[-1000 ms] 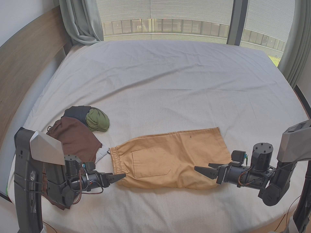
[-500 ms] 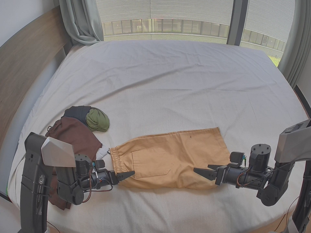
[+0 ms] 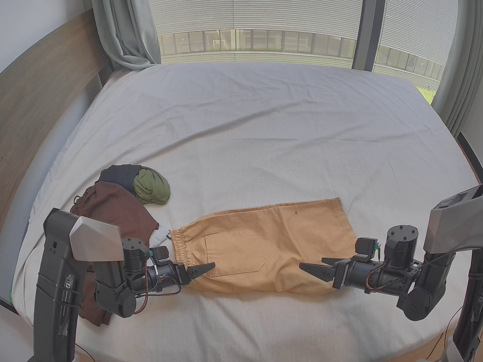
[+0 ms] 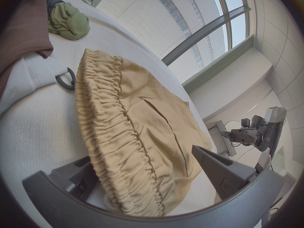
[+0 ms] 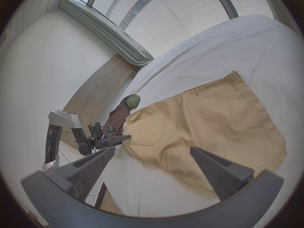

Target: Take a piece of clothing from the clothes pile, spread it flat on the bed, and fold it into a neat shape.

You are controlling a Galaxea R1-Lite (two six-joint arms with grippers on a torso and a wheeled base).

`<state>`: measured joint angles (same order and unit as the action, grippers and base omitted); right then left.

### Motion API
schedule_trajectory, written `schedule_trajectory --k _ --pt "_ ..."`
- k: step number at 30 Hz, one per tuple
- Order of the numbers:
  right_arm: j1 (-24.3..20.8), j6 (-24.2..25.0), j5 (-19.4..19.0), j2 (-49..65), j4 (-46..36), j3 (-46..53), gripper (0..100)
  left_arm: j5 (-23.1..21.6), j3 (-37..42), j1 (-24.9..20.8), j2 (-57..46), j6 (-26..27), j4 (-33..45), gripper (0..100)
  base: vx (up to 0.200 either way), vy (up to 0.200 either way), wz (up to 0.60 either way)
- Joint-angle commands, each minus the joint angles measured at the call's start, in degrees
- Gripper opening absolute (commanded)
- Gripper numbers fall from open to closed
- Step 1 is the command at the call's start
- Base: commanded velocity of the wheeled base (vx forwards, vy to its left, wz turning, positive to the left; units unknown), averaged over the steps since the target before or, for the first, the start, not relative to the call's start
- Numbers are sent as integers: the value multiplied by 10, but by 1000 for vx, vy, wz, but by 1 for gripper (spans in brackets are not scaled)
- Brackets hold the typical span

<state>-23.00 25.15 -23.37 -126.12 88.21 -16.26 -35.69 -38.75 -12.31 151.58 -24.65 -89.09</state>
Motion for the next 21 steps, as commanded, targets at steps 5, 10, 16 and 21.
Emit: schedule_trajectory --k 5,10,16,21 --pt "0 -3 0 -11 0 -1 100 4 1 4 2 0 -2 100 0 0 0" --pt "0 -3 0 -13 0 -3 100 4 4 5 1 0 -2 100 0 0 0" --pt "1 -3 0 -14 0 -3 100 3 10 5 1 0 -2 0 0 0 0" --pt "2 -3 0 -24 1 -5 100 2 20 8 -12 1 -3 0 0 0 0"
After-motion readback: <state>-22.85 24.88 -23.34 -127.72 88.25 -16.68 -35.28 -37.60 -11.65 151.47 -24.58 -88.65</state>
